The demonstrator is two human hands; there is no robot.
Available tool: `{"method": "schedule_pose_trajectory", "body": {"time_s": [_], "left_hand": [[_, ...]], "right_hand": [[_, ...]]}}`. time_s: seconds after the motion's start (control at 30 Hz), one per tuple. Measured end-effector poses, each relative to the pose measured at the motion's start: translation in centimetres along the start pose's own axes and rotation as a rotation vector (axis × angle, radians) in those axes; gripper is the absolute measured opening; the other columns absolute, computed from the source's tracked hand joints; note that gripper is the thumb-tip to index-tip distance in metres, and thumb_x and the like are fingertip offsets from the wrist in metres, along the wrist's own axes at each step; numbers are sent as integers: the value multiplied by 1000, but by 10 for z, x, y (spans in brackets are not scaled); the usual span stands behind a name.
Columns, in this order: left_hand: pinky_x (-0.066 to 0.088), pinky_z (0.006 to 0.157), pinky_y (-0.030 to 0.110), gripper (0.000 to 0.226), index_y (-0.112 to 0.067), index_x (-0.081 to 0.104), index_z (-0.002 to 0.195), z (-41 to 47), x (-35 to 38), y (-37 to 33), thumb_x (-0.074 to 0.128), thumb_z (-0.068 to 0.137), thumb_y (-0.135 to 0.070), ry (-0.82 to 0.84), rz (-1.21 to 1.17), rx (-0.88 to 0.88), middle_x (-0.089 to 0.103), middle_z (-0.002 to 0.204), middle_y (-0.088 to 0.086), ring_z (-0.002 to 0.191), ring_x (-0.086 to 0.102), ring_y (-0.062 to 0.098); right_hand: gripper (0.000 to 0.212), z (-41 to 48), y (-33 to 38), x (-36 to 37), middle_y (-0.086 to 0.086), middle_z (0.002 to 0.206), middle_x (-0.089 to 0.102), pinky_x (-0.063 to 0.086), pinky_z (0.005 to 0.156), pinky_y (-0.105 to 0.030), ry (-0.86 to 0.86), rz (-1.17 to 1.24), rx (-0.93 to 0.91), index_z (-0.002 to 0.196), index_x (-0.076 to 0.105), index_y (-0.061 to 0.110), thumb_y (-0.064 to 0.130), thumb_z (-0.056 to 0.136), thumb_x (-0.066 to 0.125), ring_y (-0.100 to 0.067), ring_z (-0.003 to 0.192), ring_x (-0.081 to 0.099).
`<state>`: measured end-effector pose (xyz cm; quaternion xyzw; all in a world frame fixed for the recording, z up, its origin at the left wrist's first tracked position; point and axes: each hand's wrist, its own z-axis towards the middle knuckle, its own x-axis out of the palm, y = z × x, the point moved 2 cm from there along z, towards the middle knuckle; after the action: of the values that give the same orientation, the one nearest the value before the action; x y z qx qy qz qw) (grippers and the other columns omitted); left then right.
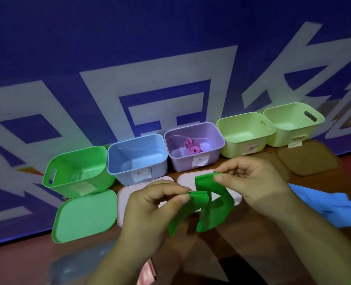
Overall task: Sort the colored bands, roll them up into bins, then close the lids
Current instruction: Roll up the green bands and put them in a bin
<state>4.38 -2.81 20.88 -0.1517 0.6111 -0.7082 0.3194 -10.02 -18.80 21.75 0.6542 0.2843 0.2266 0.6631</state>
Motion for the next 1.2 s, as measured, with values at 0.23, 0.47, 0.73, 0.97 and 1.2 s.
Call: {"method": "schedule_pose_trajectory", "body": {"time_s": [0.23, 0.47, 0.73, 0.97, 1.2], "left_hand": [[55, 72, 26, 24, -31, 74, 80, -3, -7, -15, 85, 63, -17, -70, -132, 53, 74, 79, 0, 74, 67, 18], [53, 86, 37, 16, -34, 72, 78, -5, -9, -16, 79, 63, -31, -131, -116, 104, 75, 87, -4, 91, 70, 18], [55, 72, 23, 22, -27, 72, 76, -1, -5, -19, 79, 66, -8, -156, -176, 103, 73, 79, 3, 74, 69, 14], [52, 71, 21, 27, -29, 69, 78, 4, 2, -16, 75, 70, -3, -228, -184, 141, 67, 84, 1, 74, 63, 12], [54, 77, 20, 25, -20, 72, 94, 11, 6, -10, 72, 78, -2, -152, -210, 32, 74, 98, 1, 86, 68, 12]], "right_hand": [[18, -17, 20, 34, 0, 65, 72, 52, 62, -14, 45, 120, 8, 75, 74, 13, -5, 76, 74, -4, 61, 64], [11, -23, 24, 40, -1, 67, 71, 48, 62, -18, 94, 190, 71, 75, 79, 19, 22, 66, 74, -5, 60, 61], [7, -22, 25, 37, -1, 70, 70, 46, 65, -22, 129, 192, 94, 79, 80, 25, 23, 72, 79, -4, 61, 59], [24, -17, 15, 35, -14, 89, 74, 48, 75, -30, 142, 230, 63, 91, 79, 20, 37, 75, 76, -12, 77, 63], [36, -11, 4, 37, -6, 85, 76, 54, 73, -20, 134, 227, 0, 88, 76, 31, 4, 65, 75, -12, 79, 70]]}}
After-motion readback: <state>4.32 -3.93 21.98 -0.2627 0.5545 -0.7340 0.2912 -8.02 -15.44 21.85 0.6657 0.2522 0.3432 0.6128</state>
